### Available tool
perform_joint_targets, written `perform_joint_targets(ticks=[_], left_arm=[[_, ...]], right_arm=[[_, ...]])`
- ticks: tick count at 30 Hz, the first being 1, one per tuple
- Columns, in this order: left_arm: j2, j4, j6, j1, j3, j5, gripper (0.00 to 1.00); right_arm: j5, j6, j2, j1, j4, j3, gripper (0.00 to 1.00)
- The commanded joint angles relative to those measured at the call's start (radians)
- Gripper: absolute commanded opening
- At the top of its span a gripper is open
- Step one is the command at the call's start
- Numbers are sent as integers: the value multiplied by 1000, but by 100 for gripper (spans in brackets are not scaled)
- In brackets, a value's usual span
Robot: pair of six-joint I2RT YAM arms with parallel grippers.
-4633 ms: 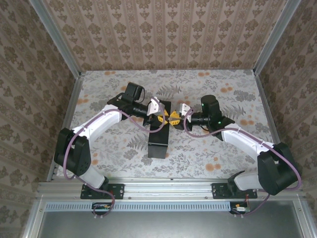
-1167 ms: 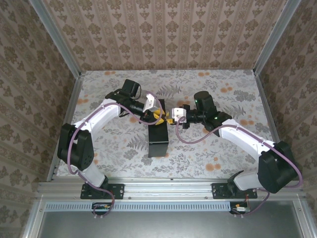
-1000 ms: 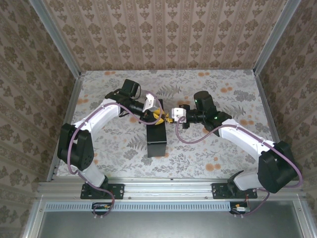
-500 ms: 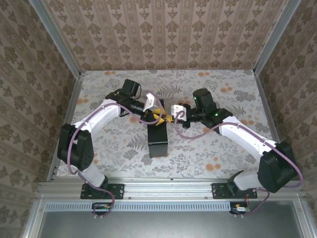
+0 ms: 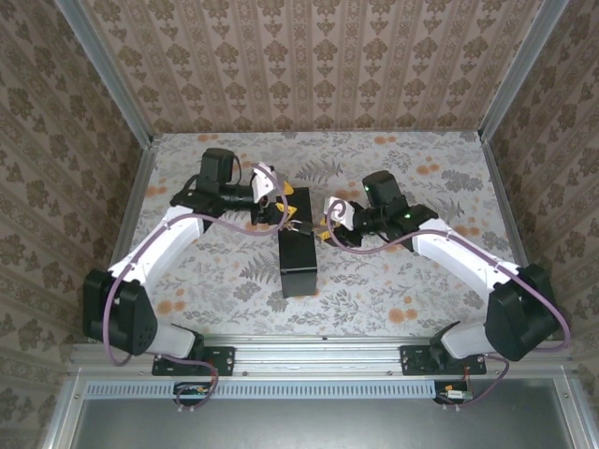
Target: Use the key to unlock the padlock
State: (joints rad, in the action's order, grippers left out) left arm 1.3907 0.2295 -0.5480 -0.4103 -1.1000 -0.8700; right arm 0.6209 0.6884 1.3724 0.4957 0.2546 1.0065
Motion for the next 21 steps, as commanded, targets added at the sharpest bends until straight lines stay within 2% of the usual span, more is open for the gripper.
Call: perform_joint_targets(ticks=[1, 5, 10, 21], left_arm=[[-43, -126, 272, 11, 46, 269, 53], [-41, -64, 405, 6, 42, 317, 54], [-45, -17, 461, 2, 65, 436, 53], [-14, 7, 456, -4, 83, 426, 53]], right_arm=[[22, -21, -83, 33, -10, 29, 41], [-5, 43, -69, 86, 6, 46, 46], [-69, 120, 11, 117, 71, 125, 50], [-177, 173, 168, 145, 205, 245, 50]])
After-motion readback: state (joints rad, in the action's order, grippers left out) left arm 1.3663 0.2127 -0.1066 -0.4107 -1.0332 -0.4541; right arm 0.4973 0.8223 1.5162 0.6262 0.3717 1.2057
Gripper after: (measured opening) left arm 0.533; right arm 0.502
